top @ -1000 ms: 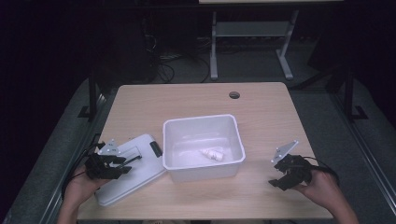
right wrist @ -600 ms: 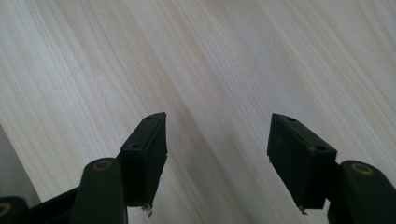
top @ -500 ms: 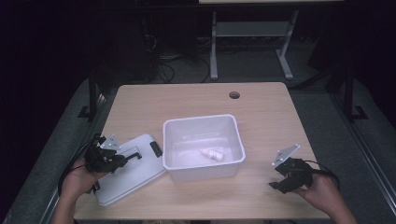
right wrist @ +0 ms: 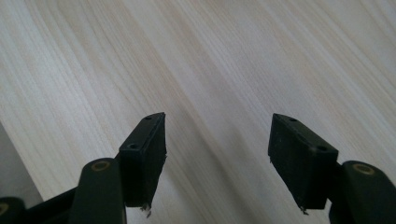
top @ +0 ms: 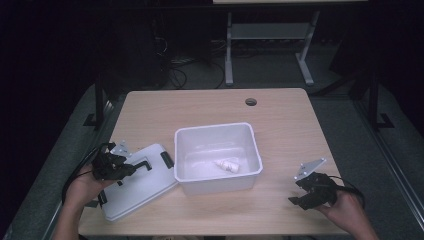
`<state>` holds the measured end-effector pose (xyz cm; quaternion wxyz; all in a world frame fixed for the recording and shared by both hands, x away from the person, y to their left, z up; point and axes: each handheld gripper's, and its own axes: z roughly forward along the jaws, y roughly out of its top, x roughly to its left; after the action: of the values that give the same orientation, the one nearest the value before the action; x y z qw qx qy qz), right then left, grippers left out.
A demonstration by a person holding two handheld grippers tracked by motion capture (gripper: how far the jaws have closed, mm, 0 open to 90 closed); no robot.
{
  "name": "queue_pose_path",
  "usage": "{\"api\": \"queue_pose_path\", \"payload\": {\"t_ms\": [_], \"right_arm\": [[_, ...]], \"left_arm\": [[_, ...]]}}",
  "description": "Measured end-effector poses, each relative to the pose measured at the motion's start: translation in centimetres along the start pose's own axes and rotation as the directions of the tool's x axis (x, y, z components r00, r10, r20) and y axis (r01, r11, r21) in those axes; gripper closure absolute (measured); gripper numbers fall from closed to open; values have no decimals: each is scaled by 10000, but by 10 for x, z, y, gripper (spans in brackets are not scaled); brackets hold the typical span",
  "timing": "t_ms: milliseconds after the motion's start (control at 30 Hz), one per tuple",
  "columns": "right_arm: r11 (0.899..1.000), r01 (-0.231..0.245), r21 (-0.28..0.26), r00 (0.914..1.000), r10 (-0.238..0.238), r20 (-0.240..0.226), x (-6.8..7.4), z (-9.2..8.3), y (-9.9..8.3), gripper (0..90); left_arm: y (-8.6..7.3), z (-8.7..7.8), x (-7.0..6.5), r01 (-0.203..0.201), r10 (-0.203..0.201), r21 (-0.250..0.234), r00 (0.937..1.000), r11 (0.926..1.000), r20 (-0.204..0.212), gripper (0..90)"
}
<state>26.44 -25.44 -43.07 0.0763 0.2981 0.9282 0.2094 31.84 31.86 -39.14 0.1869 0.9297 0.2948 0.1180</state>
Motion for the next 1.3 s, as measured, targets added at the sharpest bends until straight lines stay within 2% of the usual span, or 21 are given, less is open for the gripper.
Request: {"api": "queue_pose_path", "payload": {"t_ms": [267, 700, 1200, 1300], "right_arm": [[9996, -189, -220, 9998, 191, 70, 3, 3, 0, 351], [9983, -396, -433, 9985, 412, 363, 9, 7, 0, 320], [9969, -503, -607, 9976, 531, 455, 12, 9, -1, 312], [9962, -516, -707, 9974, 549, 463, 10, 7, -2, 308]], "left_arm": [[3, 1, 3, -121, 117, 191, 9997, 9997, 227, 809], [7, 1, 6, -397, 371, 274, 9953, 9988, 894, 842], [8, -3, 6, -639, 605, 342, 9937, 9974, 939, 844], [7, -7, 6, -638, 612, 236, 9933, 9977, 977, 844]]}}
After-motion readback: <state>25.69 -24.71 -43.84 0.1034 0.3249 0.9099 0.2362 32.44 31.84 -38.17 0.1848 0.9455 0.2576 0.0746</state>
